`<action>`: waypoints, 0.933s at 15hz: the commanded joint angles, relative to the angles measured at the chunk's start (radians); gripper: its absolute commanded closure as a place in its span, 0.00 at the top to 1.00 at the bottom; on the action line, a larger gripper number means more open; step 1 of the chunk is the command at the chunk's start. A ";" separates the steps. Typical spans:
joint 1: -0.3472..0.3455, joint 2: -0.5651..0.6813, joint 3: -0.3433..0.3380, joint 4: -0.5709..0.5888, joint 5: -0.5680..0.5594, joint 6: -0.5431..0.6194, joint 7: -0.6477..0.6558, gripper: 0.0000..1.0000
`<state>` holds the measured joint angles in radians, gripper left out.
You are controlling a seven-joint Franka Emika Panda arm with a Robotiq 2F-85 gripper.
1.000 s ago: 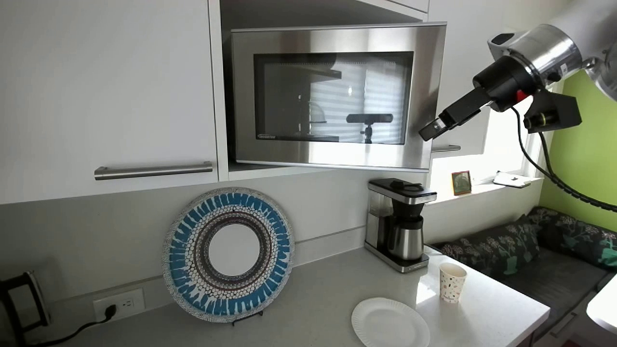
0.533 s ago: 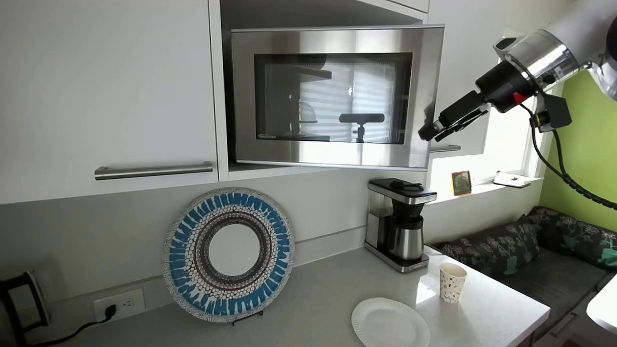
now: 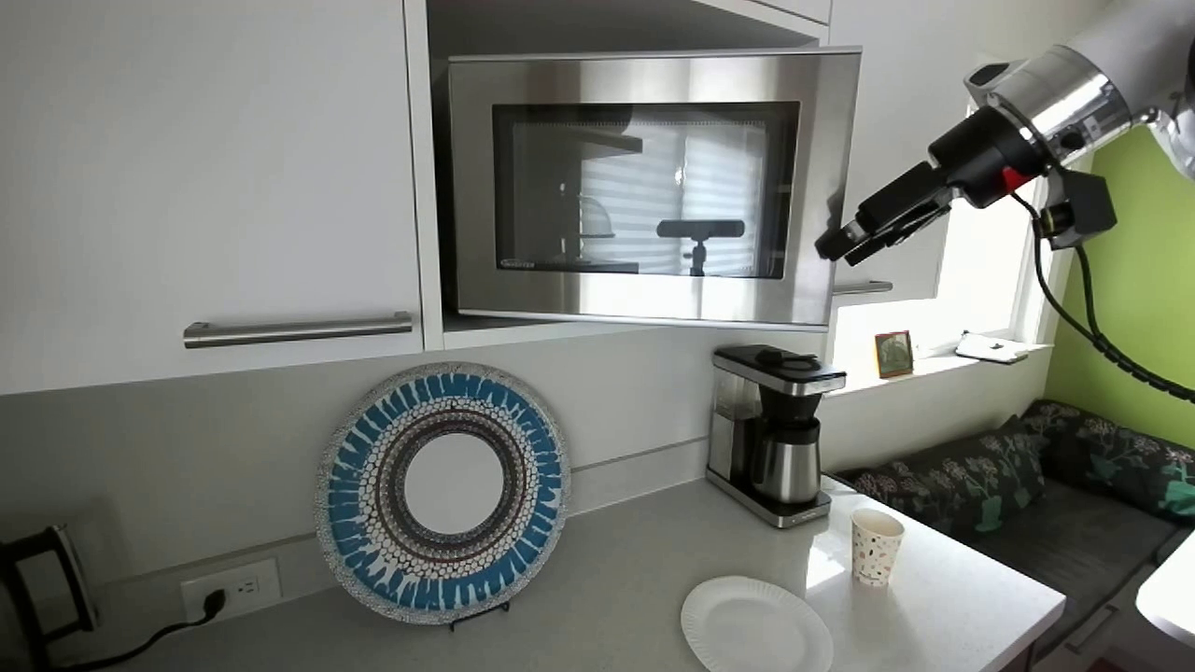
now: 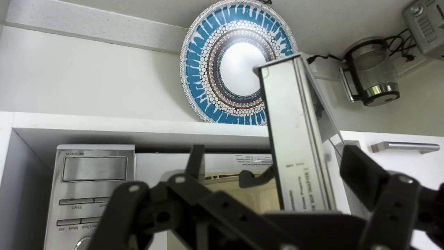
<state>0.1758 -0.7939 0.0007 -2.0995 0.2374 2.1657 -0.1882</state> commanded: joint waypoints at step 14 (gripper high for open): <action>-0.049 0.020 -0.234 0.053 0.048 -0.420 -0.186 1.00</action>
<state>0.1399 -0.7752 -0.2106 -1.9741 0.2822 1.7415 -0.3106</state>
